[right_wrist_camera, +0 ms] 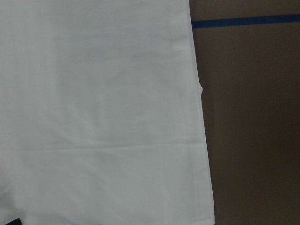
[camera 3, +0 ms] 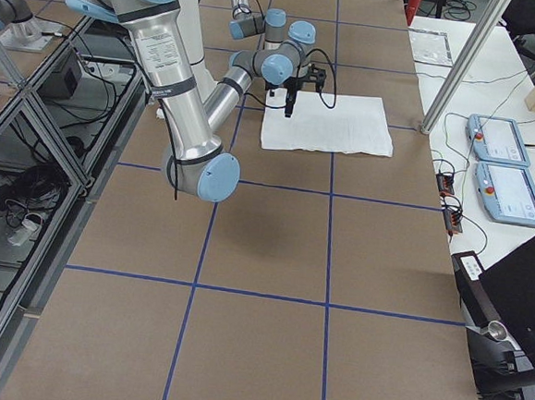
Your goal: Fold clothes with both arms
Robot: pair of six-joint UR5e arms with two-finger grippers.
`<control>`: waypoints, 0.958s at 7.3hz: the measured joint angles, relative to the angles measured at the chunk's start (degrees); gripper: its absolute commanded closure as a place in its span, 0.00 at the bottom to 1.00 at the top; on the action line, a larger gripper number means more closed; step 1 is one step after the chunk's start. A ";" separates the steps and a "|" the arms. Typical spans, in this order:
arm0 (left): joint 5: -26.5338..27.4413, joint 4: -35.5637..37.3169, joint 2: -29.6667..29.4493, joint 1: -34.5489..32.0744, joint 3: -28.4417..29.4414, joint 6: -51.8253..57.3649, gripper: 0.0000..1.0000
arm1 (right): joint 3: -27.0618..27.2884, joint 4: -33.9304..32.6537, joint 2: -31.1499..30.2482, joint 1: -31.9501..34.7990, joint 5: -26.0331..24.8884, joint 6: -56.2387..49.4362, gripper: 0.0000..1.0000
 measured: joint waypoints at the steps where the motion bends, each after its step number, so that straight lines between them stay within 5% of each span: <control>1: 0.03 0.05 0.15 -0.01 -0.12 0.01 0.12 | -0.08 0.00 0.03 -0.07 -0.04 0.02 0.00; 5: 0.05 0.10 0.17 -0.26 0.20 0.08 0.14 | -0.15 0.00 0.09 -0.71 -0.81 0.59 0.00; 7: 0.07 0.10 0.14 -0.73 0.29 0.09 0.39 | -0.17 0.00 0.02 -0.86 -0.87 0.61 0.00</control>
